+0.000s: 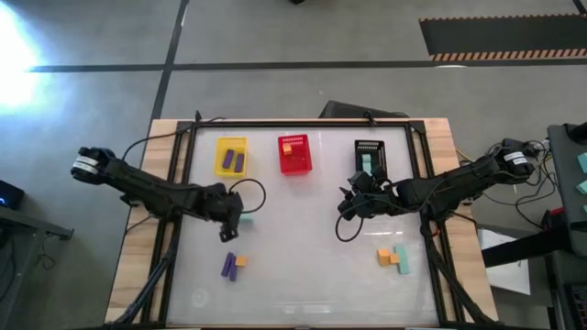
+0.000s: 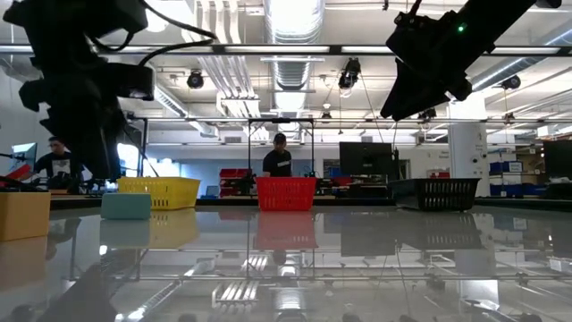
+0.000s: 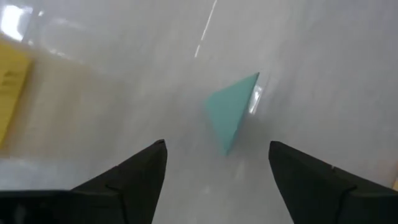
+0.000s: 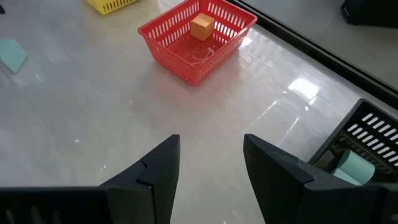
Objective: Sort & place blocks by color
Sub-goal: Put the blue block into the black bin
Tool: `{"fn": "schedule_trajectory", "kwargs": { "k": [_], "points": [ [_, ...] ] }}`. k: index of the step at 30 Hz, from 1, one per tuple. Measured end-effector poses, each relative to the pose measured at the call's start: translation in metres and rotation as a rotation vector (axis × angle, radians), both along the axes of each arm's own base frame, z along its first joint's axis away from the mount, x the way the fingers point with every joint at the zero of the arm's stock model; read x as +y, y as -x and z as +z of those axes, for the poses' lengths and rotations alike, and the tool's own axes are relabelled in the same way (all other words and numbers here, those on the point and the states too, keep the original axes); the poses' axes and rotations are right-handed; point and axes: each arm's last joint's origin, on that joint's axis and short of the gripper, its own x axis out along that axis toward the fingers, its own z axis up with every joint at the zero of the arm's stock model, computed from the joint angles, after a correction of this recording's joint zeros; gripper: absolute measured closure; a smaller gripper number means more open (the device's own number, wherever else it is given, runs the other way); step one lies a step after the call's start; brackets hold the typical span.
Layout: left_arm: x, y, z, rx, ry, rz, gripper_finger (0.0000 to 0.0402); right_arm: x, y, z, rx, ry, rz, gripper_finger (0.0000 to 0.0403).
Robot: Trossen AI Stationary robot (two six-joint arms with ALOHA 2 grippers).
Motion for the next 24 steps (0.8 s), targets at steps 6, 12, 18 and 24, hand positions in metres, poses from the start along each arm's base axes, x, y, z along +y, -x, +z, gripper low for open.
{"fn": "schedule_trajectory", "kwargs": {
  "k": [6, 12, 18, 24],
  "points": [
    [0.001, 0.002, -0.016, -0.031, -0.009, -0.029, 0.0140, 0.000, 0.000, 0.000, -0.001, 0.000, 0.000, 0.0234],
    [0.001, 0.003, -0.028, -0.099, -0.005, -0.024, 0.0157, 0.000, 0.000, 0.000, -0.002, 0.000, 0.000, 0.0234],
    [0.002, 0.005, -0.043, -0.186, 0.006, -0.015, 0.0183, 0.000, 0.000, 0.000, -0.002, 0.000, 0.000, 0.0234],
    [0.003, 0.005, -0.047, -0.186, -0.016, -0.006, 0.0242, 0.000, 0.000, 0.000, -0.001, 0.001, 0.000, 0.0234]
  ]
}}
